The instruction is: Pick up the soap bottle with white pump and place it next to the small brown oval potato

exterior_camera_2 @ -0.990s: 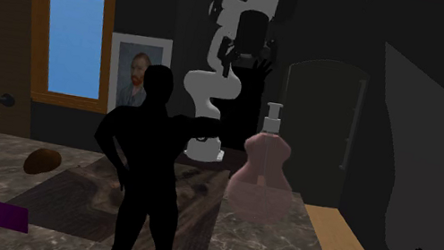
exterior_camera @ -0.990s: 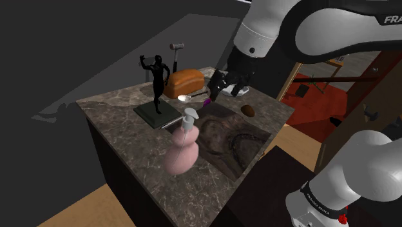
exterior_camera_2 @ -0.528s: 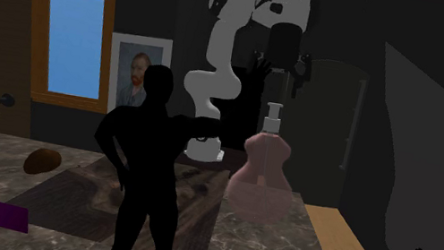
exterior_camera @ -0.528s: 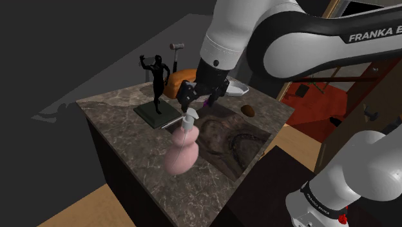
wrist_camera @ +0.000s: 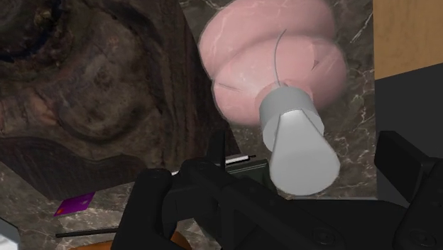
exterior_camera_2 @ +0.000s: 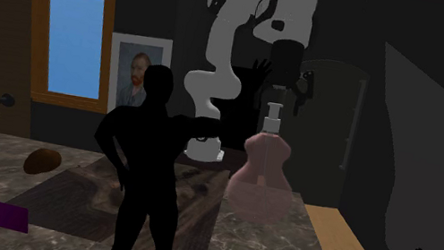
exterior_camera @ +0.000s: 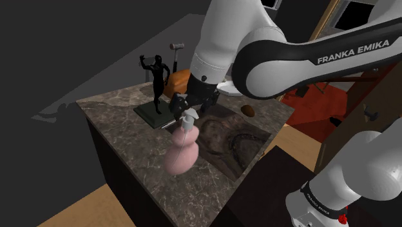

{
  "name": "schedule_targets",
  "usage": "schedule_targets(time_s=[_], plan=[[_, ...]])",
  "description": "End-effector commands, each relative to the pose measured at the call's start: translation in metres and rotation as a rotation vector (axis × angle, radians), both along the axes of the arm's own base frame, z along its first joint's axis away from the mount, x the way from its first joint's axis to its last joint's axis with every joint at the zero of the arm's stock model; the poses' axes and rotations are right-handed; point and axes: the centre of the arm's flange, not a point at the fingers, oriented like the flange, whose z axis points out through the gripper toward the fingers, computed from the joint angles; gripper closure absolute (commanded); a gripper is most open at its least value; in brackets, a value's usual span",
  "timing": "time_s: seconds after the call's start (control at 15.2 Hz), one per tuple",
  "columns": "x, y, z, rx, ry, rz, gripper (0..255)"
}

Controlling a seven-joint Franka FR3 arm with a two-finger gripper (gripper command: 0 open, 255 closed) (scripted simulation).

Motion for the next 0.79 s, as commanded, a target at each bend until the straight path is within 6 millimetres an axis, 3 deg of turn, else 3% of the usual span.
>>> schedule_targets(time_s=[0.0,0.46,0.53,0.73], plan=[[0.0002,-0.0005,-0.0074,0.0,0.0,0.0,0],[0.0002,-0.0006,-0.0074,0.0,0.0,0.0,0],[0.0002,-0.0006,-0.0074,0.0,0.0,0.0,255],[0.0002,-0.0006,-0.0074,0.0,0.0,0.0,255]])
